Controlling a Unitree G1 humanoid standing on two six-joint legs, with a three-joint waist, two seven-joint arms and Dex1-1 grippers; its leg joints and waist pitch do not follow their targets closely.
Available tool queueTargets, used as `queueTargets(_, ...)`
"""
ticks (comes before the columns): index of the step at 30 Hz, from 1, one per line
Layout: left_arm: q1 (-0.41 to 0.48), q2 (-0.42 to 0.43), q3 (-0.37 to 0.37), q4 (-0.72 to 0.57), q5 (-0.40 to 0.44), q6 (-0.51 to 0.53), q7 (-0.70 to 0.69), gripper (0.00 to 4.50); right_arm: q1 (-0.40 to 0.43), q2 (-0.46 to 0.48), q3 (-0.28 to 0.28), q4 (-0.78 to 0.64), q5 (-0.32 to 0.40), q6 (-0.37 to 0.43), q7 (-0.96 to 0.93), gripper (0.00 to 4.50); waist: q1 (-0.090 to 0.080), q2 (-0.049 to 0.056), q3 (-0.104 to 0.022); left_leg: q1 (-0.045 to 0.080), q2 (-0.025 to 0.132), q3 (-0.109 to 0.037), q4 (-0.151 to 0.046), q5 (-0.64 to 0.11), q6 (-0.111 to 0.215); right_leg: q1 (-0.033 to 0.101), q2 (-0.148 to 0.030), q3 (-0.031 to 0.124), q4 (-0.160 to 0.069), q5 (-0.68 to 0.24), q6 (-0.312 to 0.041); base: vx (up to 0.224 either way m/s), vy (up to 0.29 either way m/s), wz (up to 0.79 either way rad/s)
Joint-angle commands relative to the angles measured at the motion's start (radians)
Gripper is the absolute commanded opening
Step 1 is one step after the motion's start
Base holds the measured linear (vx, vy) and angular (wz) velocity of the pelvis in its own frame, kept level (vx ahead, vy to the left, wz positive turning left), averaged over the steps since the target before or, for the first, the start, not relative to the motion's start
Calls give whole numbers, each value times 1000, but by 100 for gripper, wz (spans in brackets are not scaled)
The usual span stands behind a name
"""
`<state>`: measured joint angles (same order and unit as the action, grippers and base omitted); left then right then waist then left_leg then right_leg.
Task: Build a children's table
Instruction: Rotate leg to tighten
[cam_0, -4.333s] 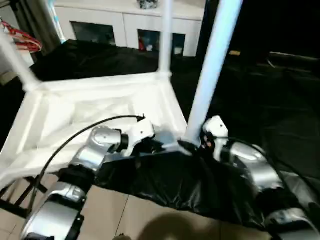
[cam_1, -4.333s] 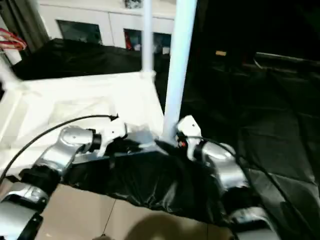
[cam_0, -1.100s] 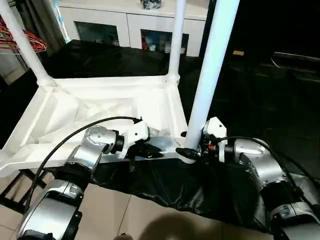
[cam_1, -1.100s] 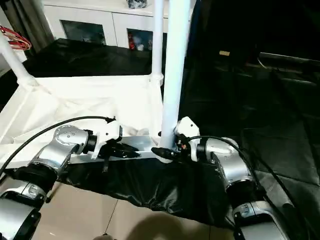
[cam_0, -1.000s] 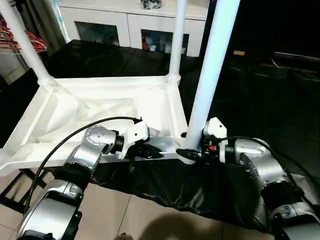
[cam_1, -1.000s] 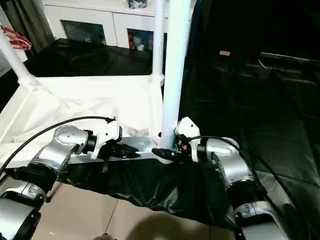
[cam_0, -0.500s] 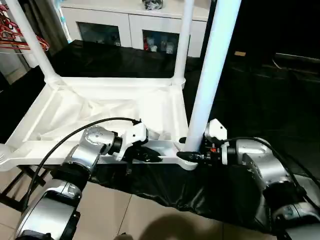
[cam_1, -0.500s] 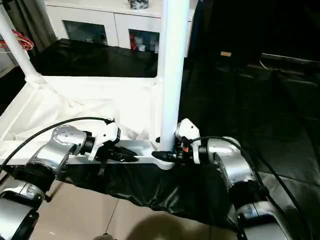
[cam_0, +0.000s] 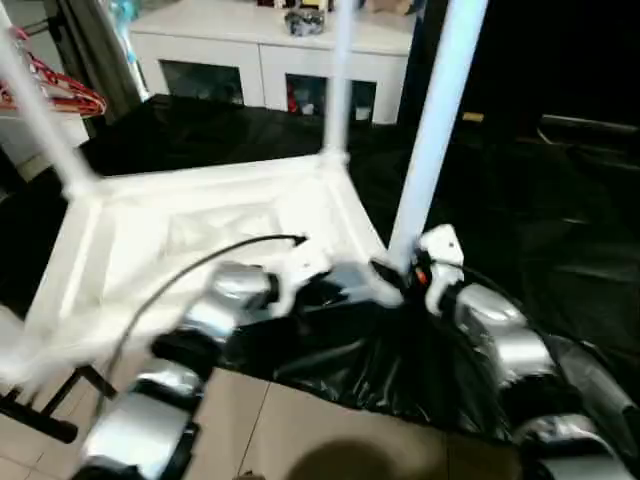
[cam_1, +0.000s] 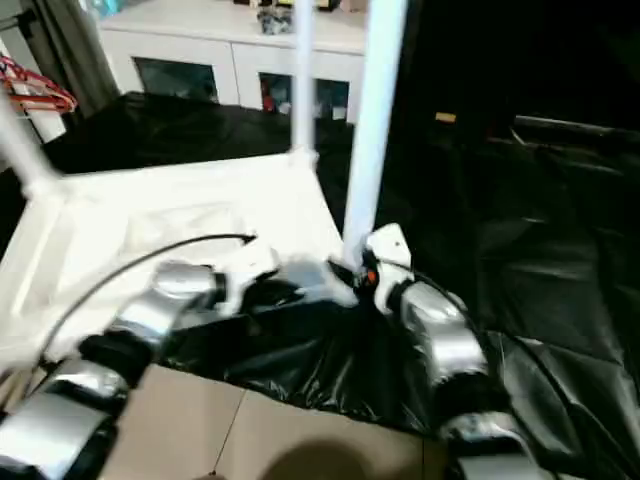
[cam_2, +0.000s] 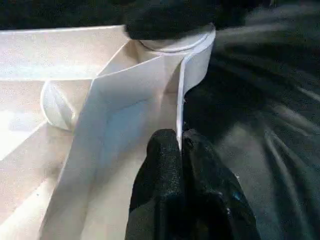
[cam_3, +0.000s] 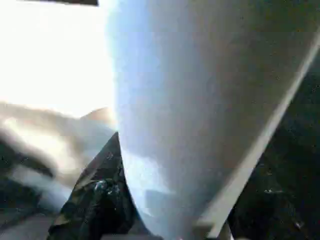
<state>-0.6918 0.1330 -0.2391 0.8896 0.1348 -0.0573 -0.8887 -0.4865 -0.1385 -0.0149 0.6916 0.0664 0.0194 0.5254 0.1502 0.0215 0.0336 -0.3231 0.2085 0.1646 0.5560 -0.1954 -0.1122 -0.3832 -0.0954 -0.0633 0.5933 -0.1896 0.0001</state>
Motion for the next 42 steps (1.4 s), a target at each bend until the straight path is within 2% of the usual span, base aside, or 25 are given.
queueTargets(1, -48, -64, 33, -3, -14, 7, 147, 0, 36, 103, 74, 87, 2, 78, -16, 197, -4, -5, -36, -5, 10, -7, -80, -340, 6, 19, -53, 31, -107, -547, -88, 0, 0, 0)
queueTargets(2, -48, -64, 33, -3, -14, 7, 147, 0, 36, 103, 74, 87, 2, 78, -16, 197, -4, -5, -37, -7, 10, -6, -80, -333, 12, 19, -51, 33, -105, -516, -94, 0, 0, 0)
queueTargets(3, -52, -84, 24, -3, 1, 9, 187, 0, -2, 153, 56, 139, -10, 82, -136, 197, -3, -11, -37, -7, 11, -5, -79, -326, 15, 18, -51, 35, -103, -499, -97, 0, 0, 0)
queueTargets(4, -52, -89, 17, -5, 8, 7, 194, 0, -18, 172, 51, 160, -14, 82, -177, 197, -6, -4, -37, -10, 11, -7, -82, -315, 8, 18, -53, 36, -98, -480, -107, 0, 0, 0)
queueTargets(5, -52, -89, 17, -5, 8, 7, 194, 0, -18, 172, 51, 160, -14, 82, -177, 197, -10, -4, -38, -15, 10, -8, -83, -318, 4, 24, -51, 33, -97, -476, -105, 0, 0, 0)
queueTargets(8, -52, -94, 5, -8, 24, -3, 212, 0, -49, 206, 50, 203, -31, 55, -236, 197, -10, -4, -39, -14, 10, -6, -82, -311, 9, 22, -50, 36, -96, -442, -107, 0, 0, 0)
queueTargets(9, -52, -94, 0, -11, 33, -8, 222, 0, -64, 219, 50, 221, -47, 31, -250, 232, -10, -7, -40, -18, 11, -7, -83, -298, 10, 25, -51, 36, -91, -422, -111, 0, 0, 0)
queueTargets(11, -52, -94, -2, -13, 38, -10, 227, 0, -70, 225, 48, 229, -55, 19, -255, 266, -11, -4, -39, -16, 11, -5, -82, -302, 8, 23, -52, 36, -93, -413, -115, 0, 0, 0)
queueTargets(12, -50, -84, -7, -31, 42, -16, 212, 0, -76, 224, 41, 224, -45, 6, -233, 275, -12, -7, -38, -17, 11, -5, -83, -309, 10, 24, -51, 36, -93, -412, -114, 0, 0, 0)
queueTargets(14, -48, -76, -10, -40, 42, -25, 198, 0, -76, 216, 41, 218, -43, 4, -221, 275, -12, -5, -39, -19, 12, -6, -84, -306, 13, 26, -50, 37, -91, -399, -114, 0, 0, 0)
queueTargets(16, -36, -47, -16, -57, 39, -51, 161, 0, -68, 178, 61, 199, -63, -15, -182, 305, -13, 0, -42, -21, 13, -6, -84, -289, 12, 28, -50, 37, -88, -354, -123, 0, 0, 0)
queueTargets(19, -29, -20, -17, -63, 31, -73, 116, 0, -51, 128, 73, 160, -60, -29, -105, 318, -12, -2, -45, -26, 12, -3, -78, -254, 23, 33, -47, 37, -78, -267, -145, 0, 0, 0)
queueTargets(20, -28, -13, -17, -64, 29, -77, 102, 0, -45, 112, 72, 146, -52, -33, -71, 348, -11, -1, -45, -27, 12, -1, -75, -241, 30, 34, -46, 37, -76, -239, -154, 0, 0, 0)
queueTargets(21, -28, -8, -16, -63, 26, -80, 92, 0, -39, 95, 74, 133, -49, -35, -45, 348, -11, -1, -45, -27, 12, -1, -75, -241, 30, 34, -46, 37, -76, -239, -154, 0, 0, 0)
queueTargets(23, -22, 21, -13, -68, 15, -89, 40, 0, -11, 12, 83, 79, -41, -50, 74, 362, -8, 2, -47, -26, 12, 1, -70, -216, 41, 36, -45, 36, -72, -196, -170, 0, 0, 0)
queueTargets(24, -20, 28, -12, -69, 13, -89, 27, 0, -4, -11, 84, 66, -39, -53, 105, 362, -5, -2, -52, -29, 12, 2, -64, -183, 52, 42, -44, 35, -65, -139, -180, 0, 0, 0)
queueTargets(26, -12, 44, -15, -76, 2, -99, -19, 0, 6, -64, 78, 33, -18, -54, 191, 375, 0, -1, -61, -35, 12, 4, -49, -86, 82, 44, -40, 32, -44, 23, -222, 0, 0, 0)
queueTargets(28, -2, 59, -15, -87, -14, -112, -63, 0, 9, -111, 77, 12, -9, -71, 253, 403, 1, -2, -60, -40, 12, 5, -42, -53, 108, 43, -37, 27, -37, 95, -249, 0, 0, 0)
queueTargets(32, 15, 77, 1, -107, -72, -118, -183, 0, 5, -179, 90, -17, 11, -86, 393, 405, 2, -2, -59, -38, 14, 9, -39, -91, 126, 41, -40, 27, -37, 76, -276, 0, 0, 0)
queueTargets(35, 16, 79, 3, -108, -80, -116, -199, 0, 5, -188, 96, -22, 13, -87, 417, 405, 2, -2, -58, -37, 17, 12, -39, -103, 130, 40, -43, 28, -40, 37, -279, 0, 0, 0)
queueTargets(36, 19, 90, 0, -113, -91, -115, -241, 0, 7, -211, 109, -43, 27, -81, 491, 405, 4, -3, -57, -35, 17, 12, -39, -103, 129, 39, -43, 28, -41, 24, -278, 0, 0, 0)
queueTargets(39, 24, 112, -8, -123, -105, -114, -307, 0, 3, -245, 121, -67, 47, -70, 584, 405, 7, -10, -56, -37, 18, 15, -37, -104, 136, 40, -42, 29, -40, 14, -275, 0, 0, 0)
queueTargets(41, 25, 123, -12, -131, -112, -113, -339, 0, -7, -252, 120, -63, 53, -64, 601, 405, 10, -8, -57, -37, 18, 14, -38, -99, 139, 39, -44, 29, -39, 1, -272, 0, 0, 0)
queueTargets(42, 28, 128, -12, -139, -117, -109, -356, 0, -12, -254, 122, -57, 50, -67, 607, 405, 10, -13, -56, -37, 19, 14, -37, -96, 137, 38, -44, 29, -39, -3, -273, 0, 0, 0)
